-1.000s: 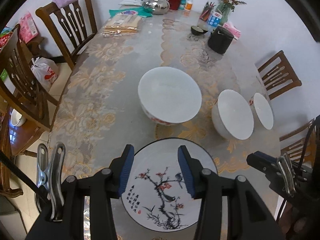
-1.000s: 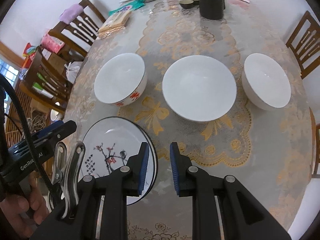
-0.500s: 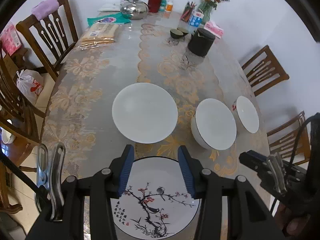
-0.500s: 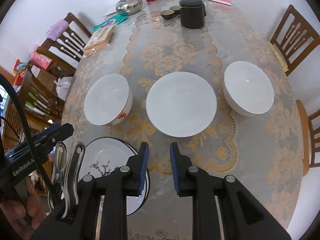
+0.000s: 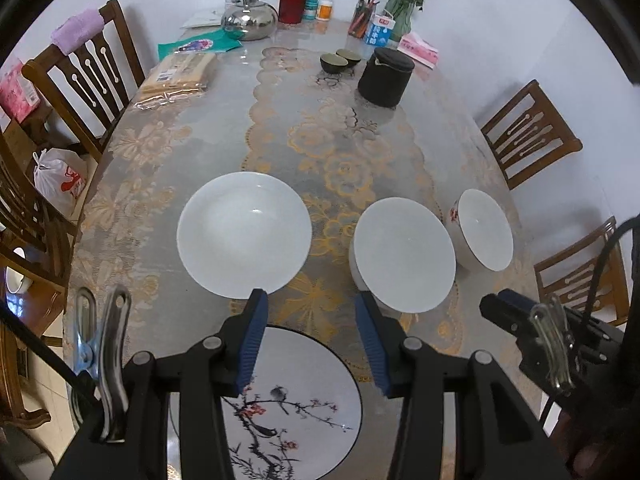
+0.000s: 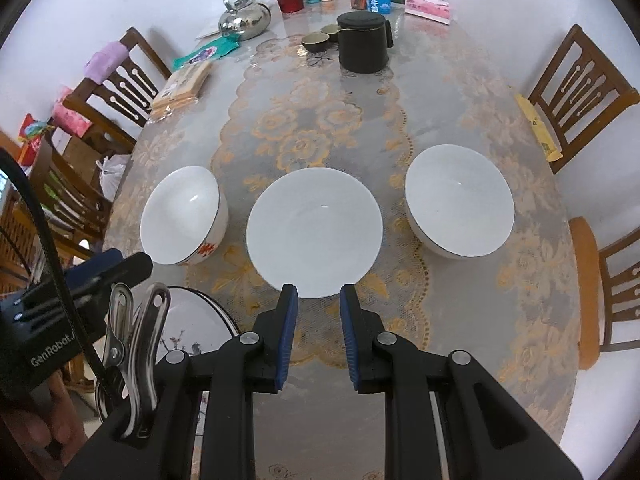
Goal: Organize plates and bowls
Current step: 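Move the right gripper to the rim of the large plain white bowl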
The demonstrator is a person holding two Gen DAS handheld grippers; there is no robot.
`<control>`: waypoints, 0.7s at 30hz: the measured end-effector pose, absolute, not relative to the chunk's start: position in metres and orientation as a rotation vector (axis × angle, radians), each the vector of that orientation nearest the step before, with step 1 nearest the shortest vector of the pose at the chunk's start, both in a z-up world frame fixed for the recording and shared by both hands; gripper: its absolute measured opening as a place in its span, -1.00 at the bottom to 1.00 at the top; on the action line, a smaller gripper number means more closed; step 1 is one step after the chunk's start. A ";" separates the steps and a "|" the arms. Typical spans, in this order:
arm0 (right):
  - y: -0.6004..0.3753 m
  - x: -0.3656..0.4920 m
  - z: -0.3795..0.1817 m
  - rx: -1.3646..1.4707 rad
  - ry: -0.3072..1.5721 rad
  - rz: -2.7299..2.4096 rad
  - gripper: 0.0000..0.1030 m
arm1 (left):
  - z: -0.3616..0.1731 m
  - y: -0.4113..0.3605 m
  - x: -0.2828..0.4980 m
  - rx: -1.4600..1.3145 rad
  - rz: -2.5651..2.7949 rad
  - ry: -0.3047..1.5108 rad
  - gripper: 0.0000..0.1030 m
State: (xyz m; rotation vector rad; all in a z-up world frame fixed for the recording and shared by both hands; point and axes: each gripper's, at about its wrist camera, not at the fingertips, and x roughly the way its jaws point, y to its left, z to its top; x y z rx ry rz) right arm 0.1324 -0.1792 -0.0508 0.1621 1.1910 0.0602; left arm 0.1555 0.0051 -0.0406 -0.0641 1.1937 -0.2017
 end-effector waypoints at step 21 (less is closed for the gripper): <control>-0.227 0.155 -0.072 0.219 1.211 0.053 -0.43 | -0.054 -0.051 0.182 0.005 -0.251 1.219 -0.05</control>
